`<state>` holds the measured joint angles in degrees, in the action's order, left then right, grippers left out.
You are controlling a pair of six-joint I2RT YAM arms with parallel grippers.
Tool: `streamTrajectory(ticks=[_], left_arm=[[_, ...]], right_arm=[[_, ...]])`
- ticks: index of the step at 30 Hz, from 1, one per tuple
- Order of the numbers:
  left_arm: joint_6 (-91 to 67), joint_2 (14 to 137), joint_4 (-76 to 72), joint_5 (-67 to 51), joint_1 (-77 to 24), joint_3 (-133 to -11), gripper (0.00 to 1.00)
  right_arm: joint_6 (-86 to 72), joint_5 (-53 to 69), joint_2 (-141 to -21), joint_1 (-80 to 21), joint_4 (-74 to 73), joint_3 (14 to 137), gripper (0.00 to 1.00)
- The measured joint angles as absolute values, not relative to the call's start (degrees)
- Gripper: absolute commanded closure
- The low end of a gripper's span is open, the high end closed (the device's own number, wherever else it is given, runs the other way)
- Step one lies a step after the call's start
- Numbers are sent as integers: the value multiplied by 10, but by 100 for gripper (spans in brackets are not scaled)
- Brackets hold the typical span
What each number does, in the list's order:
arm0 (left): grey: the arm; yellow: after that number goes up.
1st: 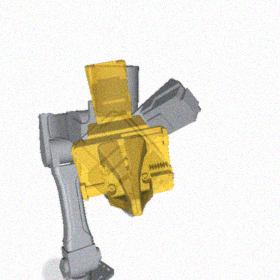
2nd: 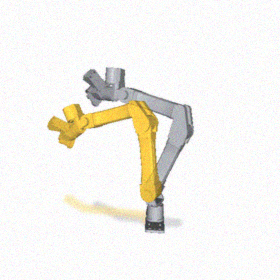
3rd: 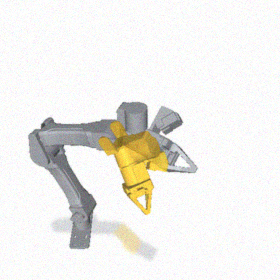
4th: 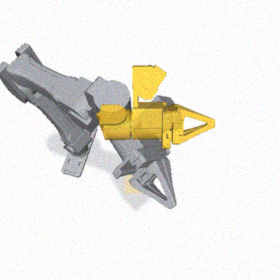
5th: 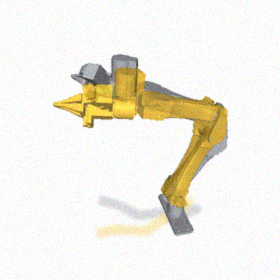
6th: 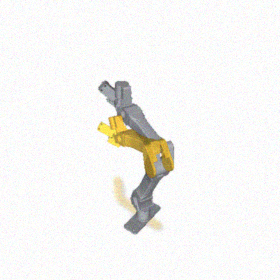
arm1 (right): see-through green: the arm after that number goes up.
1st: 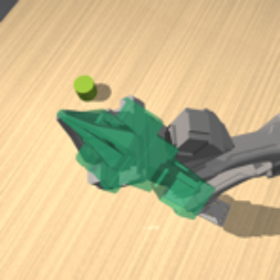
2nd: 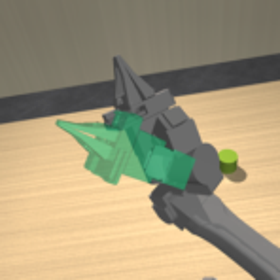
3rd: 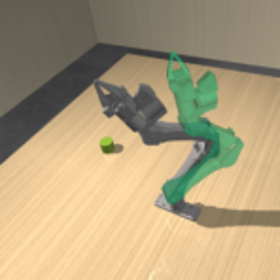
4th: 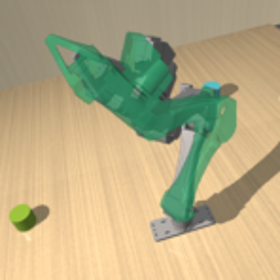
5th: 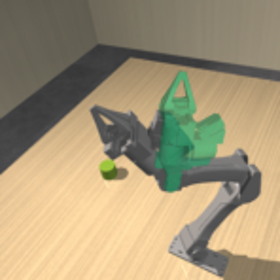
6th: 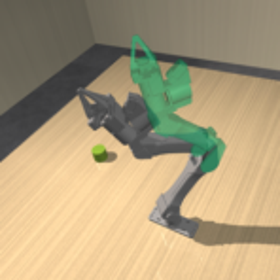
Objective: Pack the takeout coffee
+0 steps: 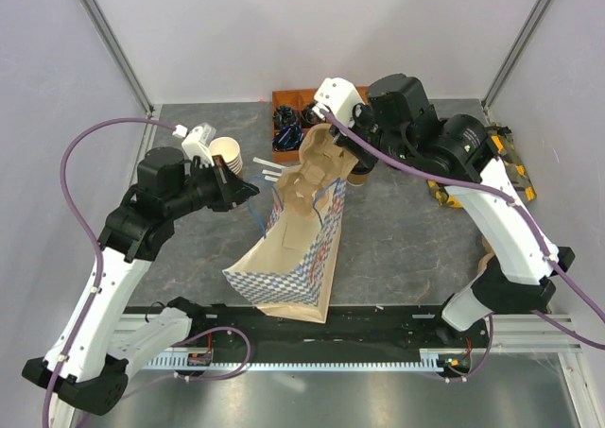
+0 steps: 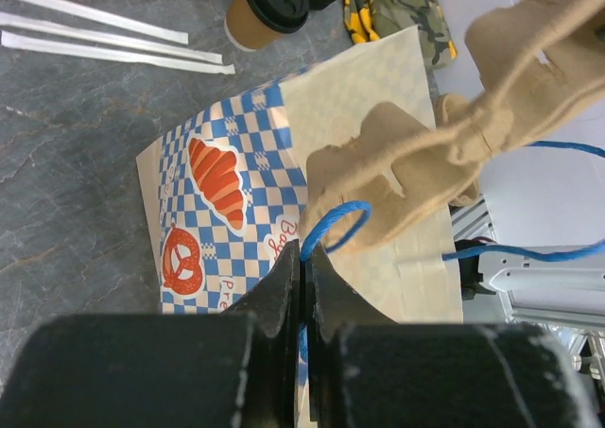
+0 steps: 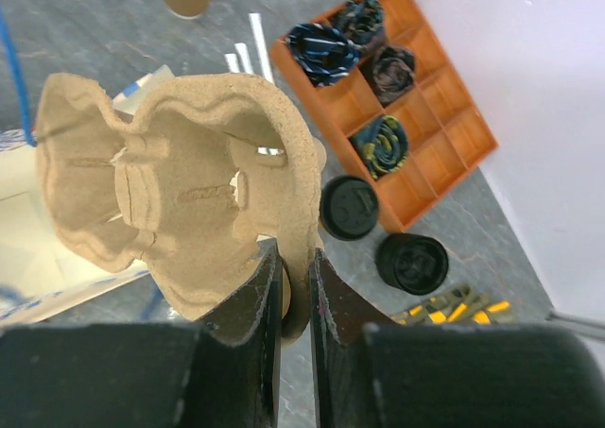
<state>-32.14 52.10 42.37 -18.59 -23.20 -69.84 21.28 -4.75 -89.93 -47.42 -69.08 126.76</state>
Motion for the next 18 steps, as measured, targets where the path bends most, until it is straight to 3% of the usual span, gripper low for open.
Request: streamTrajectory(ticks=[7,18], left_arm=[[-319,503,400,-196,-231,-695,98],[-317,498,389,-194,-231,-679,98]], right_arm=[[205,-107,-905,-474,-695,1304,100],[203,-90,-844,-475,-711,1283,100]])
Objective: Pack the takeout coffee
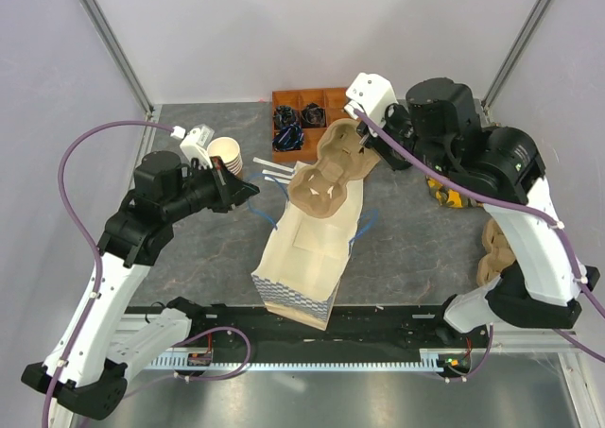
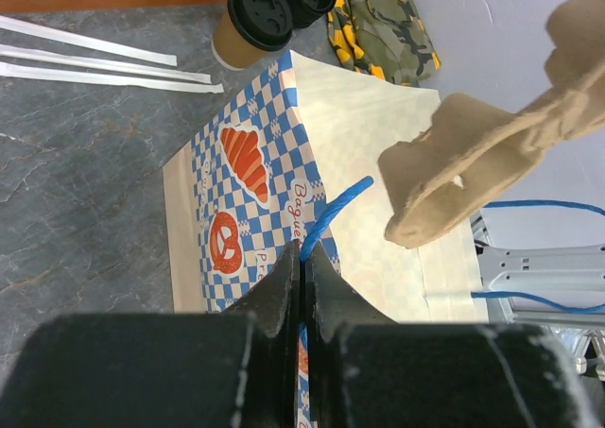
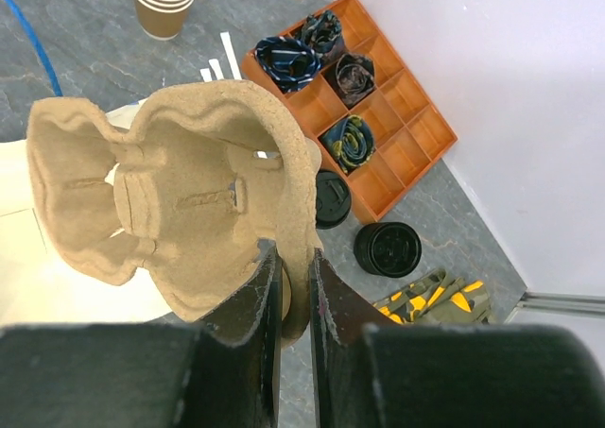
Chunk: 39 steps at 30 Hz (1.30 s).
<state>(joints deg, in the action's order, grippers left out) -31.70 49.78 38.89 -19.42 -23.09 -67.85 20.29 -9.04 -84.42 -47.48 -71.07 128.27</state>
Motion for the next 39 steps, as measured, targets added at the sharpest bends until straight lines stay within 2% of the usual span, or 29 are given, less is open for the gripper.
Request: streamTrajectory(ticks=[7,18,39], left_arm=[[-317,500,389,-194,-231,-679,98],[-312,504,388,-180,-231,-674,98],[-301,518,365,-163,-230,-665,98]], right_arm=[[211,-53,-824,-475,-713,1262,100],[225,20,-807,-477,-649,1060,100],[207,121,-830,-490,-579,906,100]])
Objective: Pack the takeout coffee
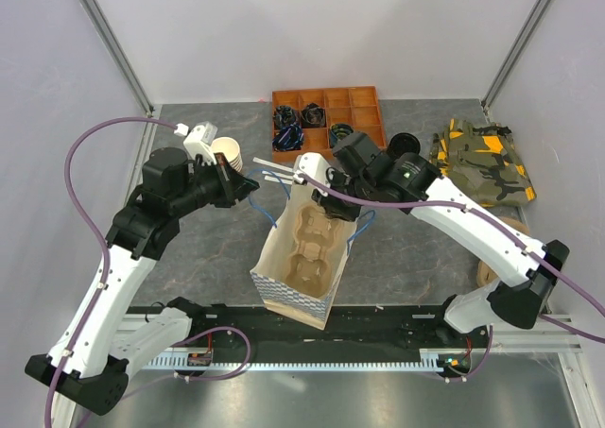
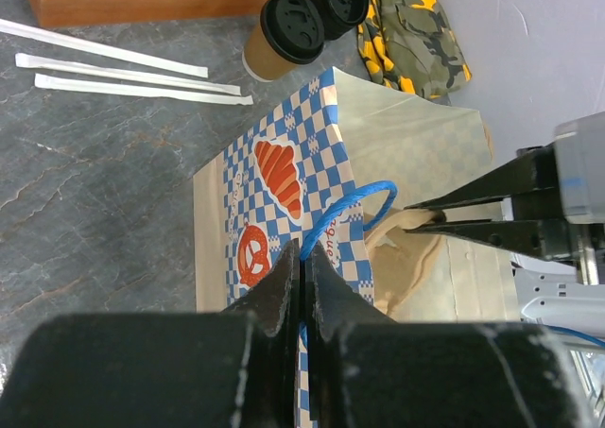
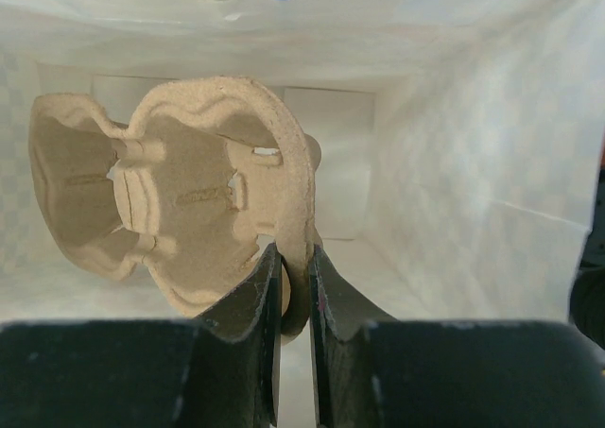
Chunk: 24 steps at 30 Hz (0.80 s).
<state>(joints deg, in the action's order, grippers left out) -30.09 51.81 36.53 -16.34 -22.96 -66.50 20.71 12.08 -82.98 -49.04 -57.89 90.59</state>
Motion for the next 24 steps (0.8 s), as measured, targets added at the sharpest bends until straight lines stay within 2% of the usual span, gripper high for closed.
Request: streamTrajectory(ticks=[9,14,17,18,21,24], left_arm=[[-298,516,358,-160,-230,-661,98],[-294,511,356,-160,-230,-658,98],[-293,509,354,-160,-230,-654,98],[-293,509,354,-160,-230,-653,98],[-291,509,354,-159,-230,-652,98],[-290,507,354,-159,-230,-651,97]], right_arm=[[196,136,-845,-492,-536,860,97],[192,137,-852,-493,-520,840,91],[190,137,-852,-493,-508,820,75],[190,137,-852,-493,-506,814,66],[185,134,-852,-493,-501,806,62],[183,122,-852,-493,-494,807,48]])
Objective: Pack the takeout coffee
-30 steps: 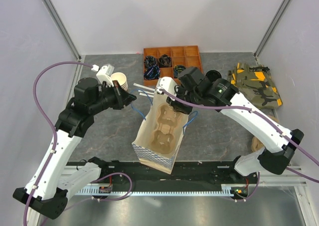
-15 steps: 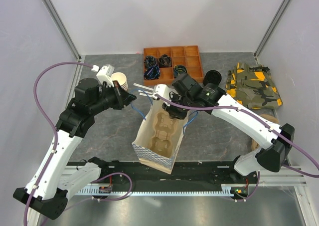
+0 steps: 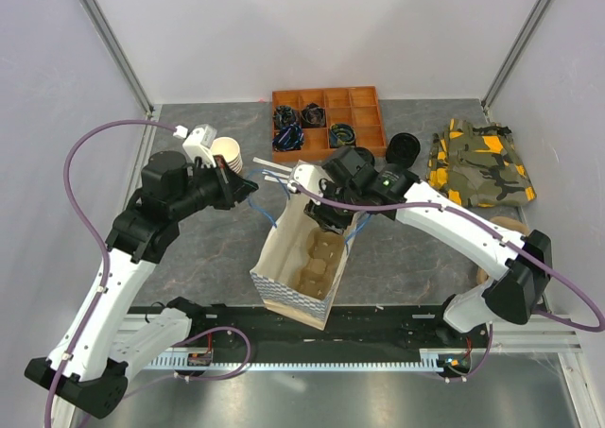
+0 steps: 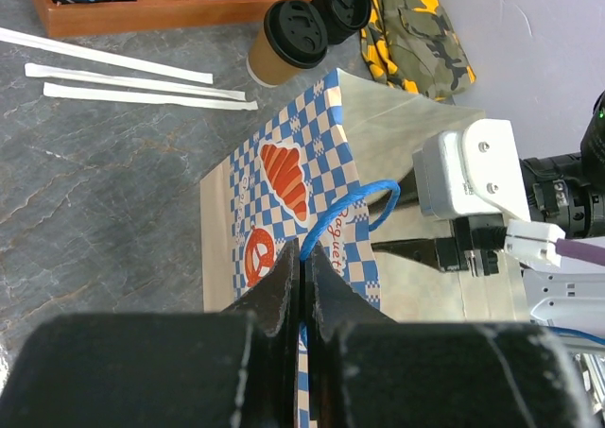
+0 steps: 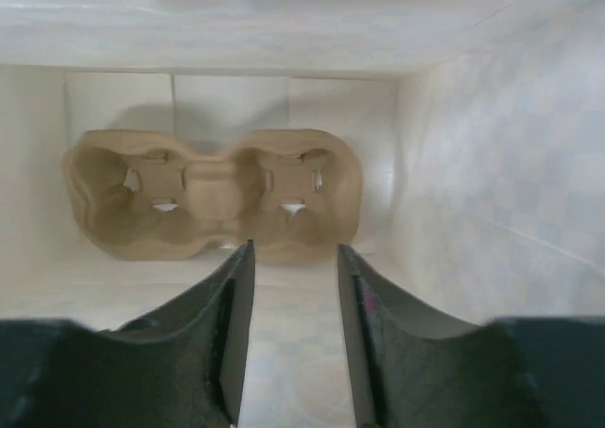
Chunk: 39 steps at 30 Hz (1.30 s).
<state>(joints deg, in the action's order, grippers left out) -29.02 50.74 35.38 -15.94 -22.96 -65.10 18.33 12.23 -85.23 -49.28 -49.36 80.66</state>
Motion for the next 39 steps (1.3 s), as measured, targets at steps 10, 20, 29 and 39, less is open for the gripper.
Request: streamTrajectory(ticks=[10,20,29,39], left_arm=[[-279,491,353,-174,-230,-626,65],[-229,472,340,-202,-230,-622,0],[-162,469,328,-206,-230,-679,0],[-136,539,322,-215,-148,-812,0]], right_arm=[[175,92,-858,-493,-493,907,22],[194,46,-848,-473,-475,1004,2],[186,-34,-828,-432,-446,1065,2],[81,-54,-880,-230,-443,1141,2]])
